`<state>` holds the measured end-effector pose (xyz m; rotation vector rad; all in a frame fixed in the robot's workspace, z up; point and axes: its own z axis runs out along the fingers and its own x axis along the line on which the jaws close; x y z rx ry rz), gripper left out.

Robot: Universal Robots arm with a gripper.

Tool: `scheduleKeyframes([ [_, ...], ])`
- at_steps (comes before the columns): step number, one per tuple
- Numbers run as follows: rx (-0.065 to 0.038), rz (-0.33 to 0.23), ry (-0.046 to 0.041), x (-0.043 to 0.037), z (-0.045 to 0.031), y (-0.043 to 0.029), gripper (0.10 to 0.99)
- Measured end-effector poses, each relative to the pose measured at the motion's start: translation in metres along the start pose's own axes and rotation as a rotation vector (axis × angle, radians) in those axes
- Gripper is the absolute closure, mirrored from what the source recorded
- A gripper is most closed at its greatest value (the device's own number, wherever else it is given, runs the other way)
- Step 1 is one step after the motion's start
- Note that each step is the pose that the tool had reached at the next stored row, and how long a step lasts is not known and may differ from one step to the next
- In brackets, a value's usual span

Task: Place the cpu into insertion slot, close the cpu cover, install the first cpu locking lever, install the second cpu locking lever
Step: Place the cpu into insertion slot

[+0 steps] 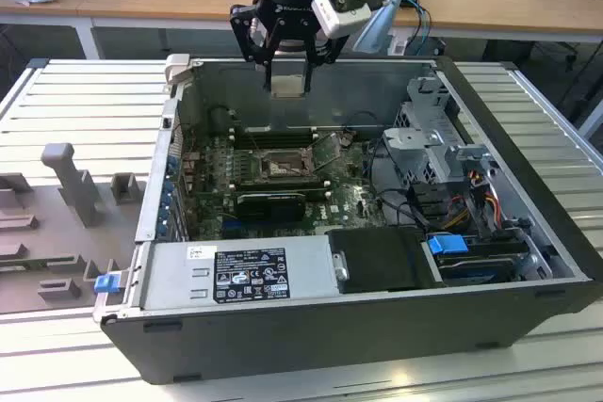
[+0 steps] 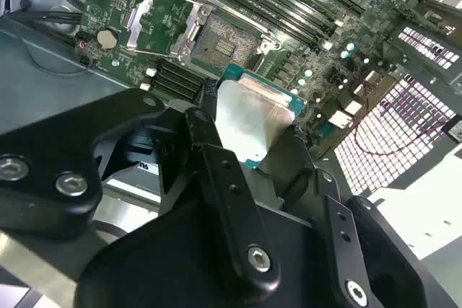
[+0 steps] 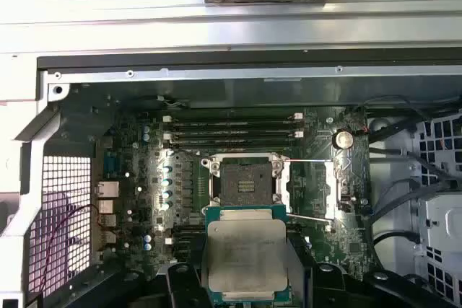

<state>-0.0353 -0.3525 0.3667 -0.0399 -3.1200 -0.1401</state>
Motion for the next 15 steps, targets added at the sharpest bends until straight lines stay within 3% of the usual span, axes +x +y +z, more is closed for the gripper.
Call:
scheduleKeyframes([
  [15,-0.001,0.038,-0.0034,0.0001,0.0002,0.0000,0.561],
])
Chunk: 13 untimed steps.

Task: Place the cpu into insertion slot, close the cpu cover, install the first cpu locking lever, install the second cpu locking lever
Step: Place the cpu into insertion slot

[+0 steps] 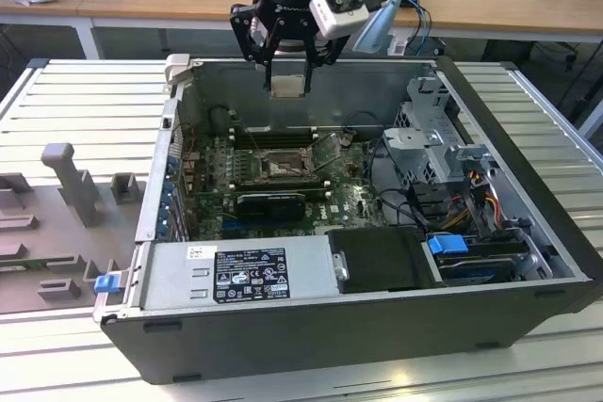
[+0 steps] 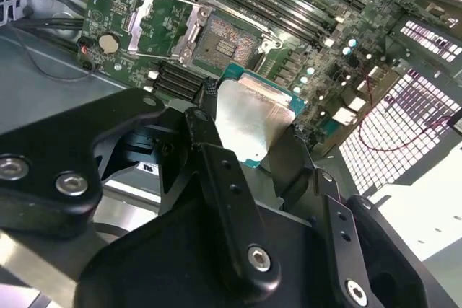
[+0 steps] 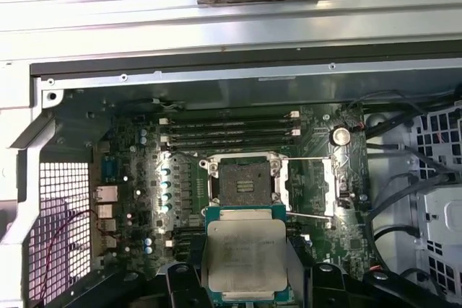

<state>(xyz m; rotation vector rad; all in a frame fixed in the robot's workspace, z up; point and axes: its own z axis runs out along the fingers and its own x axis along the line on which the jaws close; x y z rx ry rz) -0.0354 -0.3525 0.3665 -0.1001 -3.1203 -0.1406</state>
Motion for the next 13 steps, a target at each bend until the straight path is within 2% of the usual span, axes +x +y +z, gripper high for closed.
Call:
scheduleKeyframes([
  [13,-0.001,0.049,-0.0044,0.0000,0.0019,-0.0002,0.561],
])
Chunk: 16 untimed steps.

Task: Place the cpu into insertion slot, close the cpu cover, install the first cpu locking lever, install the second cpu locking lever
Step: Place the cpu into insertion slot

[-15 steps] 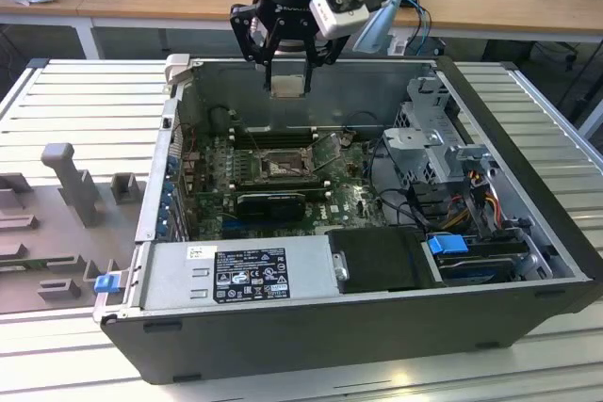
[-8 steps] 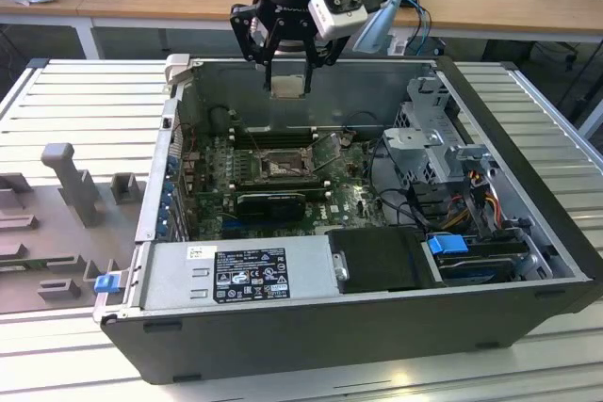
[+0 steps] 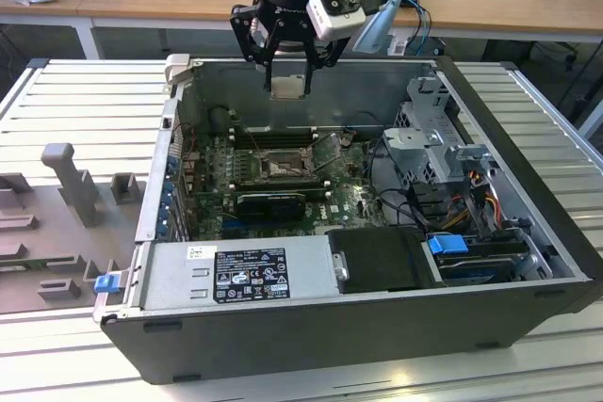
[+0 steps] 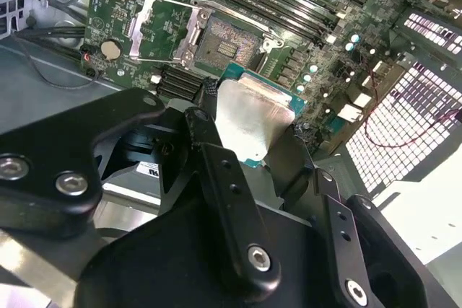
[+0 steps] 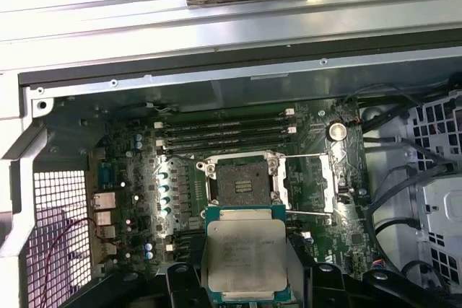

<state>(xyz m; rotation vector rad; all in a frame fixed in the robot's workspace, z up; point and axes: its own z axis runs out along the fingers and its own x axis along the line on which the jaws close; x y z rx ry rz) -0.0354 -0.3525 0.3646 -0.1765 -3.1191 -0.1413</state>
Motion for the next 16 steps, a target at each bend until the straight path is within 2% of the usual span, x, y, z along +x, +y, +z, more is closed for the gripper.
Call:
scheduleKeyframes([
  [16,-0.001,0.069,-0.0063,0.0000,0.0002,0.0000,0.561],
])
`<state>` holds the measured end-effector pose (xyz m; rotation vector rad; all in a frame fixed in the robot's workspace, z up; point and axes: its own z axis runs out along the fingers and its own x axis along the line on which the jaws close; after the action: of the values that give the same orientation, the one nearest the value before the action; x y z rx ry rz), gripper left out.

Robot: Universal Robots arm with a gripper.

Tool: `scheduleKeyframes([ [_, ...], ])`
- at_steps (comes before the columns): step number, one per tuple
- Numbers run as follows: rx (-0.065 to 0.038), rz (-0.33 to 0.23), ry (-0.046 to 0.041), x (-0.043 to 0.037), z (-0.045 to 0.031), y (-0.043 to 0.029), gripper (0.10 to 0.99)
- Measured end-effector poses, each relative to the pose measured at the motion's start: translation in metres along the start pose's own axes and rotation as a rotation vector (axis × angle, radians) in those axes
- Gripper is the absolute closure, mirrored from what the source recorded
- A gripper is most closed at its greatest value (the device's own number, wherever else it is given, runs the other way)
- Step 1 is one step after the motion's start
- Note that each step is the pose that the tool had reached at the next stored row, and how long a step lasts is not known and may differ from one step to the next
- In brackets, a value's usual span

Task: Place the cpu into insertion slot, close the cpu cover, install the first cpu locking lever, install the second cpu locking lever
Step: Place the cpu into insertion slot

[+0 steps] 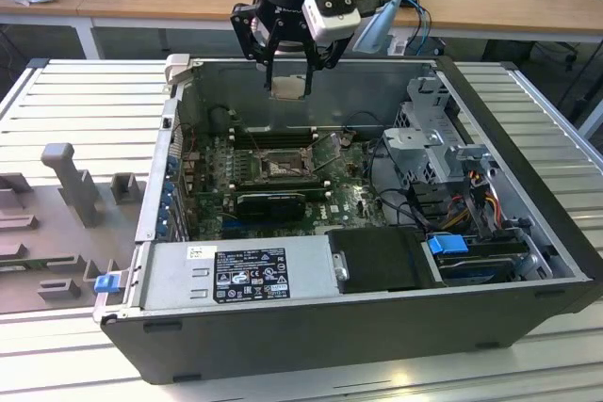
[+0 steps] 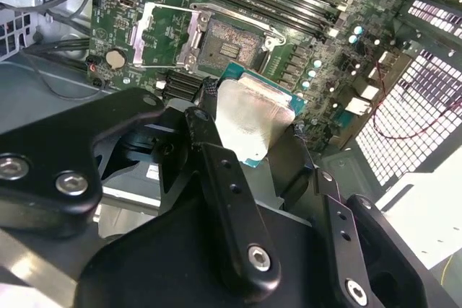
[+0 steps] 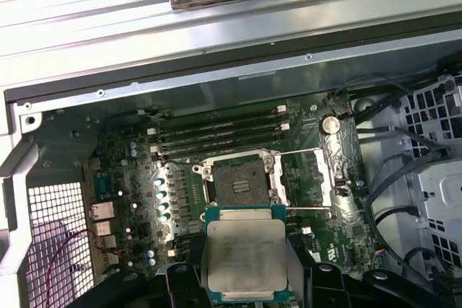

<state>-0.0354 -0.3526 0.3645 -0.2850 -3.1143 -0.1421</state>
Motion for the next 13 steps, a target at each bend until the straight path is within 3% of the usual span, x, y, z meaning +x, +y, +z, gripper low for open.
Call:
scheduleKeyframes([
  [13,-0.001,0.058,-0.0051,0.0000,0.0001,0.0000,0.561],
])
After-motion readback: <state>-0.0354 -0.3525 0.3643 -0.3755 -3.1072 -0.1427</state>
